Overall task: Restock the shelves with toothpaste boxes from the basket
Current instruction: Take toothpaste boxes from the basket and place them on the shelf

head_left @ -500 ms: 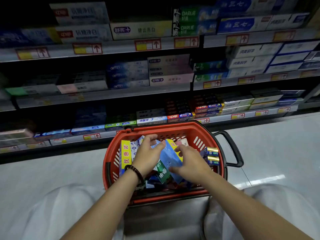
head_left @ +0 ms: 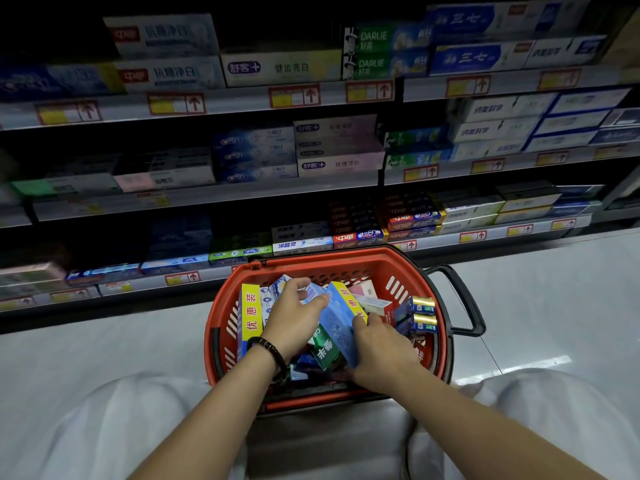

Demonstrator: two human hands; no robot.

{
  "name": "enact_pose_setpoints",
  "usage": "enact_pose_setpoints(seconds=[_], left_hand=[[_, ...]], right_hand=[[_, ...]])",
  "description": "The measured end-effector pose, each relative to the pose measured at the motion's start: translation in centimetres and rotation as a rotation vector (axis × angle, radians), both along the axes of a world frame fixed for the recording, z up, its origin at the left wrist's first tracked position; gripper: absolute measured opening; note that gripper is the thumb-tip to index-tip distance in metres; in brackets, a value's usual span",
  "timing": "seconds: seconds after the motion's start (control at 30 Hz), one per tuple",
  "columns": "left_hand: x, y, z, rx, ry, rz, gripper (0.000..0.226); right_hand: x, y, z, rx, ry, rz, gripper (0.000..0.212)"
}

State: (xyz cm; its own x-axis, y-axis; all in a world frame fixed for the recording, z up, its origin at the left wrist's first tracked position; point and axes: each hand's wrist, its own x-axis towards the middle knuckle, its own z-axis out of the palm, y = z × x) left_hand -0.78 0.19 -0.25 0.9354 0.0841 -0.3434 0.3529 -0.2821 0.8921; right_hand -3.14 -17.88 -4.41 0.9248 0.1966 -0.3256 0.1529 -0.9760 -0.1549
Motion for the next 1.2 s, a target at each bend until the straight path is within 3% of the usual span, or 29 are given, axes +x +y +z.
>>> enact_pose_setpoints(seconds=[0.5,0.8,0.93,1.2], left_hand=[[-0.4,0.7,0.9,0.011,-0.009,0.026,0.046],[-0.5,0.9,1.6,0.002,0.057,0.055,0.05],[-0.6,0.8,2.2,-0.05,0.109,0.076,0.052],[-0.9,0.5,2.5,-0.205,0.196,0.102,0.06]], right_hand=[[0.4,0.2,2.7,0.006,-0.13,-0.03,0.043],[0.7,-0.9,5.4,0.095,-0.229,-0.089,0.036],[1.1,-1.6,6.4,0.21,-0.248,-0.173,0.042],[1.0,-2.2,9.1,0.648,-0.163,-0.423,0.012]])
